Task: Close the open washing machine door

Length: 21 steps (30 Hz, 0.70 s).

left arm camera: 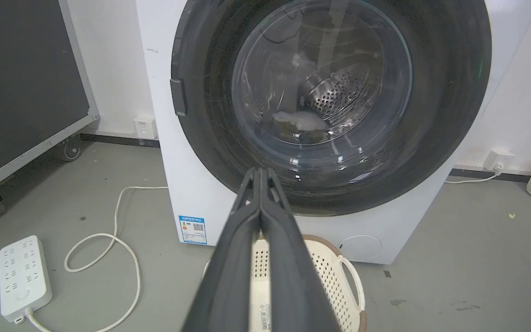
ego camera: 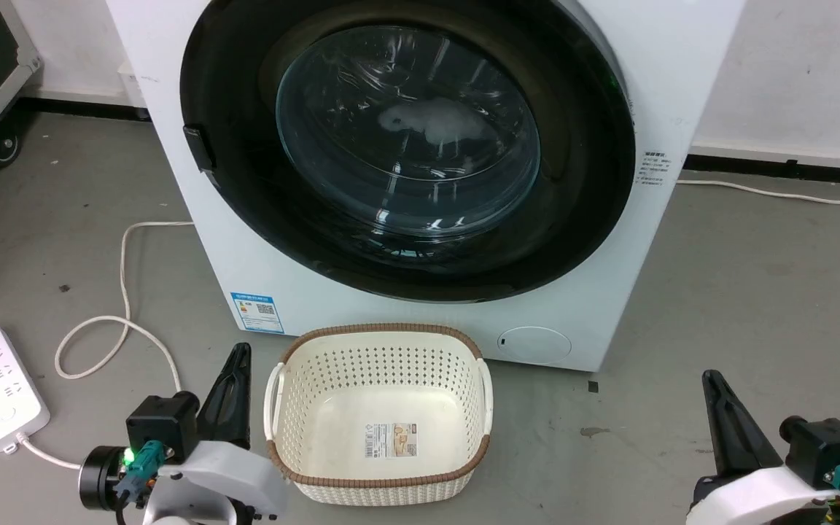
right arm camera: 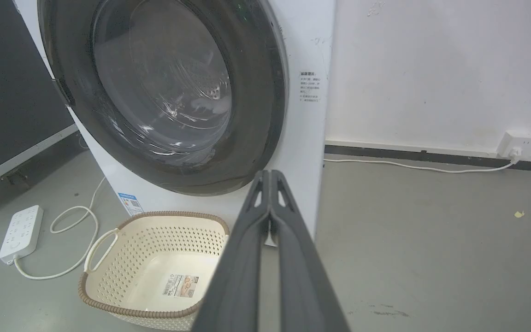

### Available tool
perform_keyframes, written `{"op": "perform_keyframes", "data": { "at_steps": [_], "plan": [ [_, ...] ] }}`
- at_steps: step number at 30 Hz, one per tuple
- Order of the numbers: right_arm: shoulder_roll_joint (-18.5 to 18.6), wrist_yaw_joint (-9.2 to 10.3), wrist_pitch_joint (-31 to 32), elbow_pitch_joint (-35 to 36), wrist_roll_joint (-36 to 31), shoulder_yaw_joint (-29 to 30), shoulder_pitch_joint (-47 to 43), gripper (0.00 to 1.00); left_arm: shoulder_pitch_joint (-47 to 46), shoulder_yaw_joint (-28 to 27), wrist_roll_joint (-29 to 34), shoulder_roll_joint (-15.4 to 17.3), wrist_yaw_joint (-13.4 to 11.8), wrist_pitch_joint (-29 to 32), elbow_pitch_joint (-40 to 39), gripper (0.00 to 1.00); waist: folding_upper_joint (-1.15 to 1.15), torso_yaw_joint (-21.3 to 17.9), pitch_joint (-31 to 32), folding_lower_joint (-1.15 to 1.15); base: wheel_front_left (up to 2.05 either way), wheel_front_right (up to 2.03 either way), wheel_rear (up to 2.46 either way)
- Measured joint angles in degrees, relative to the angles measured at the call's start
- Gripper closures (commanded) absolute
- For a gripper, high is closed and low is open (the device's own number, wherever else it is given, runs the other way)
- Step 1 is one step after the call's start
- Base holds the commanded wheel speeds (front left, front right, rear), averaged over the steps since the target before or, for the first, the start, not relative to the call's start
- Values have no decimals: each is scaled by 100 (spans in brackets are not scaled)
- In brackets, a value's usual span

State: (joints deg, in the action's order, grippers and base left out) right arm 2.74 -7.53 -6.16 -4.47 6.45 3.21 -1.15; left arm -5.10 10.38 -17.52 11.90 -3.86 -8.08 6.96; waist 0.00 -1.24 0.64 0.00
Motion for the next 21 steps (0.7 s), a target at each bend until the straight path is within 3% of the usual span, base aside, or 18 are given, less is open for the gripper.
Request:
{"op": "perform_keyframes", "data": {
  "at_steps": [21],
  "plan": [
    [0,0,114,91,-113,-67,4,100,80,-207,368,-187,64,156,-131,100,0,26,-13,0,0,0,0]
  ]
}}
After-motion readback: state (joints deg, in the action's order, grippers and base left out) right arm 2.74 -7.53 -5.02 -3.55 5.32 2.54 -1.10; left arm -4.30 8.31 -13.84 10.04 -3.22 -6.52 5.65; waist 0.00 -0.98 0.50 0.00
